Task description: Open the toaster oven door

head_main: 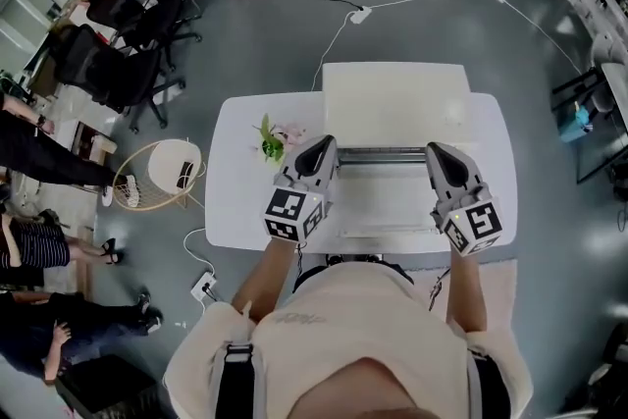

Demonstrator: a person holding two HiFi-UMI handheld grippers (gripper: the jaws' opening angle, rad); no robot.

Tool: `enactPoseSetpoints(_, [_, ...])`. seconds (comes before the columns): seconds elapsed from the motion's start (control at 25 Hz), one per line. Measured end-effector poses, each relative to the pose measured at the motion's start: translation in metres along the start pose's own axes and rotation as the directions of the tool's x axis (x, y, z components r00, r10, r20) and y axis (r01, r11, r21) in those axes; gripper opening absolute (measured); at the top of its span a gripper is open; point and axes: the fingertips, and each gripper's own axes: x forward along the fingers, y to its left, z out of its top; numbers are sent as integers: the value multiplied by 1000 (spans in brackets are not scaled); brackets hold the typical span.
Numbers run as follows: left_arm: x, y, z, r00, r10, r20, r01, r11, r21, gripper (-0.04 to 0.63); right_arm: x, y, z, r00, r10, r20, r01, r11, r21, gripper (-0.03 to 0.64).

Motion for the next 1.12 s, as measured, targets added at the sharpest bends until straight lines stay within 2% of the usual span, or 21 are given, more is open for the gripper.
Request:
enactPoseSetpoints(0.44, [-14, 3, -3, 1000, 7, -4, -7, 1000, 6, 21, -7, 10, 3, 1000, -13, 26, 13, 1000, -4, 6])
enactPoseSetpoints(1.12, [-20, 1, -7, 1000, 0, -8, 0, 1000, -8, 21, -11, 17, 0, 1000, -17, 5, 18, 1000, -8, 6])
